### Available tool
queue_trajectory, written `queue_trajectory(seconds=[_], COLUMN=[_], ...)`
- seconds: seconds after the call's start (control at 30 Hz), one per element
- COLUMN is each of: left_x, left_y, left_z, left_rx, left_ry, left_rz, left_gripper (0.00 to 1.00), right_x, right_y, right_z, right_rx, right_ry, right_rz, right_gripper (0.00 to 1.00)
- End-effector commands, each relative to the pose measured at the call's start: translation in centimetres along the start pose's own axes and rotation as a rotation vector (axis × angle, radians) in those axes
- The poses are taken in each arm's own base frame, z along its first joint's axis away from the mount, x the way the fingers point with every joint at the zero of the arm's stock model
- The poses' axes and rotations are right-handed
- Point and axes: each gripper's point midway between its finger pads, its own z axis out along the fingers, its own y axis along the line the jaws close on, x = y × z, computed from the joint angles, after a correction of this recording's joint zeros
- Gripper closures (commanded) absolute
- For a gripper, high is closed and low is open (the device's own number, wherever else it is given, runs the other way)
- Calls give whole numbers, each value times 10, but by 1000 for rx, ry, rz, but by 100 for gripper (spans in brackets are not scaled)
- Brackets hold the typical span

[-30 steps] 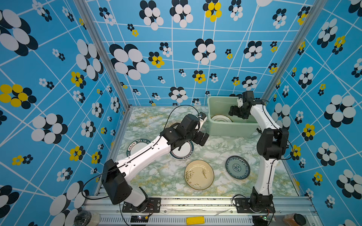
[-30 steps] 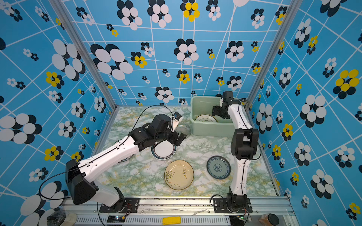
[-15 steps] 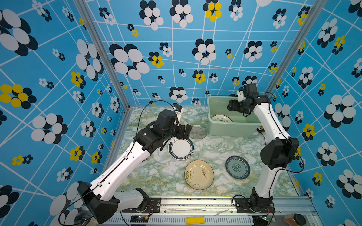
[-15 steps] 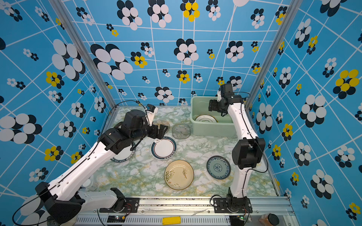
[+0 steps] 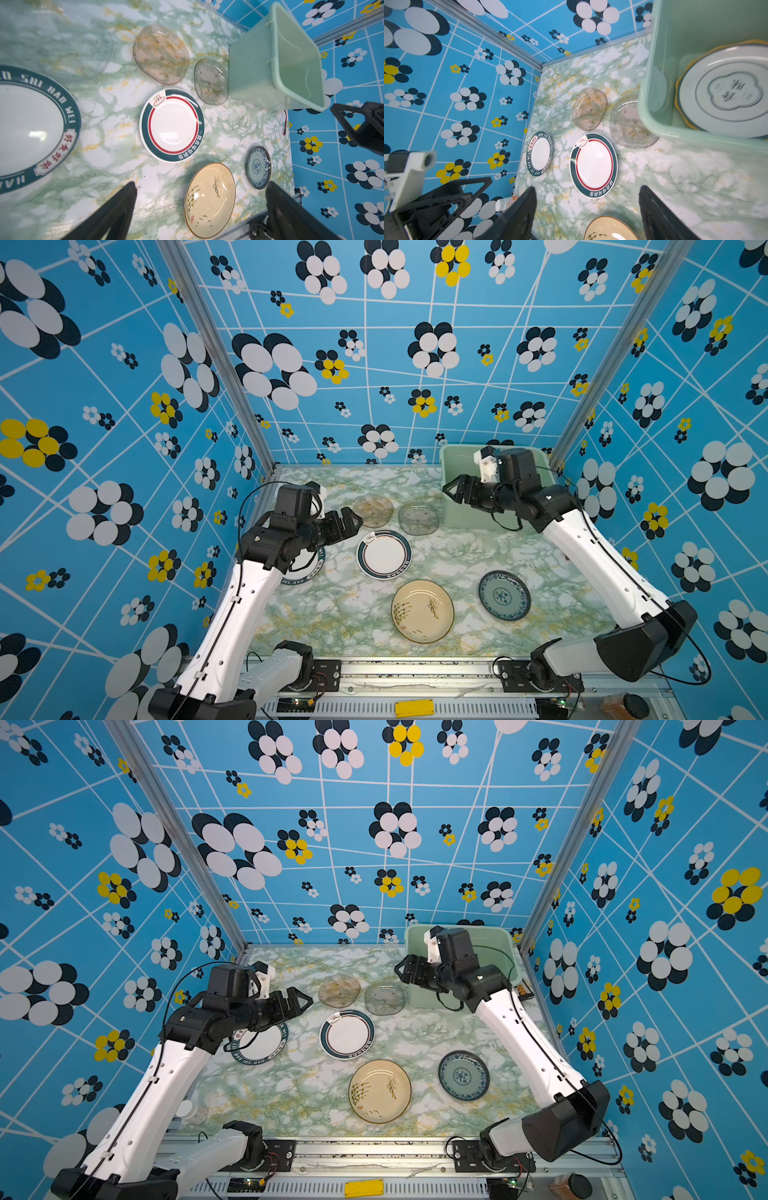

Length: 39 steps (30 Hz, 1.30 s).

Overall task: Place the plates into the plastic bin on the countertop
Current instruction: Pick up the plate from the center of the table.

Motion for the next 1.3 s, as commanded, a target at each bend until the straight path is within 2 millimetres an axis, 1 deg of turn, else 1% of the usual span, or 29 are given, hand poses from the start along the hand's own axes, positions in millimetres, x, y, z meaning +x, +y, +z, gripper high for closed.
queue_trajectory(seconds=[0.0,0.1,0.13,0.2,0.23,0.3,0.37,0.47,0.53,0.63,0.73,0.97,1.1,1.27], left_x=[25,29,30,32,32,30,28,25,27,30,28,25,24,21], left_y=[10,22,28,36,39,43,43,44,49,61,72,87,89,93], left_z=[24,46,52,62,66,72,79,88,97,111,121,144,155,163], left_rx=[42,31,16,-5,-14,-17,-2,11,2,-23,-47,-73,-64,-71], left_ry=[156,192,204,225,232,237,235,243,269,296,293,283,302,315], left_rz=[-124,-139,-135,-115,-99,-62,-22,24,44,51,43,35,46,61], left_gripper=[3,2,2,3,2,2,1,1,1,1,1,1,1,1], right_x=[19,61,75,97,105,115,124,135,142,146,147,166,168,171], right_y=[40,41,39,33,28,18,7,-6,-12,-17,-20,-34,-38,-41], right_z=[7,26,33,46,52,62,72,90,105,122,133,160,170,183], right_rx=[-147,-137,-126,-115,-106,-97,-80,-61,-67,-86,-87,-59,-38,-21], right_ry=[-46,48,84,150,174,190,197,213,217,203,195,262,271,293], right_rz=[112,121,121,136,147,158,155,159,199,234,236,222,219,204], right_gripper=[21,21,21,21,21,21,21,21,21,22,22,23,22,23])
